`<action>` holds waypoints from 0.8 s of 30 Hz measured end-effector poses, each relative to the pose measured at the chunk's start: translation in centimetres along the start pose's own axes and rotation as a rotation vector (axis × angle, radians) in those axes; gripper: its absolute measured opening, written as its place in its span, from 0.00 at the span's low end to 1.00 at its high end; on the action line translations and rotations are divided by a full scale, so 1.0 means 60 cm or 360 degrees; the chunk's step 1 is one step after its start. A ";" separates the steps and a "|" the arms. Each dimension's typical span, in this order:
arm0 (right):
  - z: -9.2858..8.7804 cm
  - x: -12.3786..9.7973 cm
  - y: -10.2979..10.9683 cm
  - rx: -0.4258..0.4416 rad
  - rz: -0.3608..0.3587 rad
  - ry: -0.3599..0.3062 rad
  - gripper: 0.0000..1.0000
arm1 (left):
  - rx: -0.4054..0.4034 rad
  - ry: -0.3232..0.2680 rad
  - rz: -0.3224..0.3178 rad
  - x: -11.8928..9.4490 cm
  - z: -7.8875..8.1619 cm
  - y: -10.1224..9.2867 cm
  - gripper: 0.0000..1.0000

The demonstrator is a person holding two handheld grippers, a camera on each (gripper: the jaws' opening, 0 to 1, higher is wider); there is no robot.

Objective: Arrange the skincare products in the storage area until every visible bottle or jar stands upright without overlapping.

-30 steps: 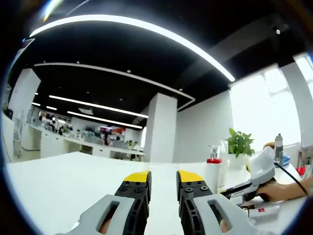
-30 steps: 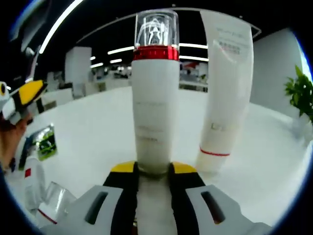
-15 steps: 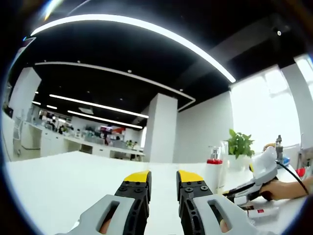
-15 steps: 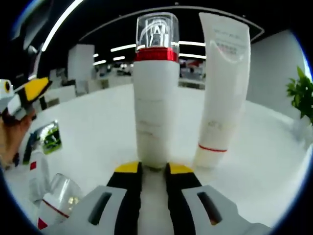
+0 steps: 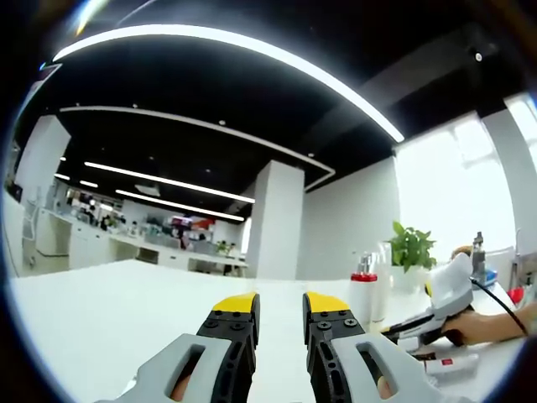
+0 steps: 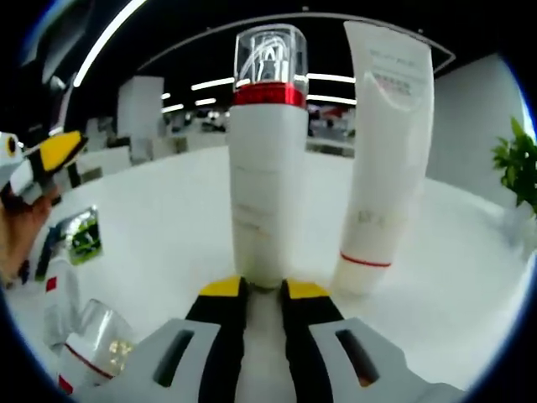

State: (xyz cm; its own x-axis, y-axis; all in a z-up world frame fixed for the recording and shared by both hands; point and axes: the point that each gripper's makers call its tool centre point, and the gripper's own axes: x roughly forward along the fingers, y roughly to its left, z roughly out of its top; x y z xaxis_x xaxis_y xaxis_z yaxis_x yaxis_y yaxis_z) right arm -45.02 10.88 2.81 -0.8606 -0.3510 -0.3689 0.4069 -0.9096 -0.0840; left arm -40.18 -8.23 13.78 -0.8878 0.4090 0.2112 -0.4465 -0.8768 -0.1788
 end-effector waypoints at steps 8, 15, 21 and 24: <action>0.003 -0.003 -0.001 -0.0038 0.0005 0.0000 0.13 | 0.0014 0.0012 0.0001 0.001 -0.003 0.000 0.21; 0.043 -0.039 0.032 0.0024 0.0128 -0.0095 0.14 | 0.0021 0.0014 -0.0002 0.000 -0.004 -0.002 0.21; 0.048 -0.049 0.059 0.0033 0.0223 -0.0117 0.16 | 0.0037 0.0014 -0.0018 -0.001 -0.003 -0.007 0.21; 0.051 -0.051 0.065 0.0047 0.0262 -0.0129 0.18 | 0.0037 0.0021 -0.0036 0.001 -0.005 -0.009 0.23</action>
State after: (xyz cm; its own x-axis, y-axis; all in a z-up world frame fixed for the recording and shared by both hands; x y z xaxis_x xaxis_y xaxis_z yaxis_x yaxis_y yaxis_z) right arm -41.71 7.74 6.43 -0.8056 -0.5112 -0.2995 0.5360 -0.8442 -0.0007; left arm -40.02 -7.64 13.63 -0.8788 0.4321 0.2023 -0.4640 -0.8727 -0.1519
